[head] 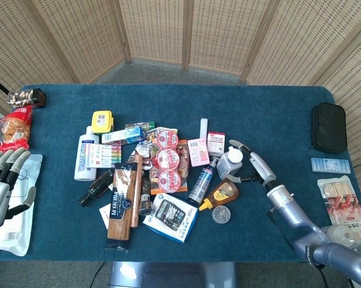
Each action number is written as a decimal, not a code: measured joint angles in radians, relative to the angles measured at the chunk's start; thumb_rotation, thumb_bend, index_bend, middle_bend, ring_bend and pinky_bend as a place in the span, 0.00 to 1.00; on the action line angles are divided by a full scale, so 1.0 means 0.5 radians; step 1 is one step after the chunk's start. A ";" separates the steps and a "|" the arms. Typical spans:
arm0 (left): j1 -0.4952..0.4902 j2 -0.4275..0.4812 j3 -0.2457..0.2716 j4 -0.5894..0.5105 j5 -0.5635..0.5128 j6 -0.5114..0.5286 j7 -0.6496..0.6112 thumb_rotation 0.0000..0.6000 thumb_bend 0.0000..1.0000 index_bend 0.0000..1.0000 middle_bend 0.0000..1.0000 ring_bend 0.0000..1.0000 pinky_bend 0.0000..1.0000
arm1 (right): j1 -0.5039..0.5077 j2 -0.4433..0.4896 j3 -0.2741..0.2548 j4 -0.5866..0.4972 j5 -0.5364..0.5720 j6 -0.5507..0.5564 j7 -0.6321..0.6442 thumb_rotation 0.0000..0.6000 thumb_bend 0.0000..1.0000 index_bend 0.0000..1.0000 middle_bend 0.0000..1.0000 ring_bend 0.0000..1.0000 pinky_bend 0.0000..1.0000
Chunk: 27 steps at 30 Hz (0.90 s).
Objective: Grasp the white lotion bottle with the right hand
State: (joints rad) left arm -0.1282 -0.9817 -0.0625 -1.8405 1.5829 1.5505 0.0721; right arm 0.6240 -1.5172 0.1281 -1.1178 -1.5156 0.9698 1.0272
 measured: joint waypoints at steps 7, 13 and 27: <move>0.037 0.007 0.008 0.020 -0.001 0.042 -0.029 0.89 0.52 0.00 0.02 0.02 0.00 | 0.066 -0.053 0.018 0.034 0.034 -0.063 0.015 0.90 0.23 0.00 0.00 0.00 0.00; 0.063 0.018 0.010 0.039 -0.010 0.068 -0.053 0.89 0.52 0.00 0.02 0.02 0.00 | 0.098 -0.141 0.041 0.106 0.073 -0.074 0.029 1.00 0.26 0.00 0.06 0.20 0.17; 0.091 0.001 0.006 0.099 -0.040 0.078 -0.112 0.89 0.52 0.00 0.02 0.02 0.00 | 0.075 -0.196 0.125 0.149 0.180 0.028 -0.024 1.00 0.49 0.58 0.85 1.00 0.74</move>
State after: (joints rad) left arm -0.0828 -0.9809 -0.0597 -1.7910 1.5631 1.5895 0.0161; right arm 0.6615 -1.6152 0.1904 -1.0432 -1.4255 0.9838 1.0155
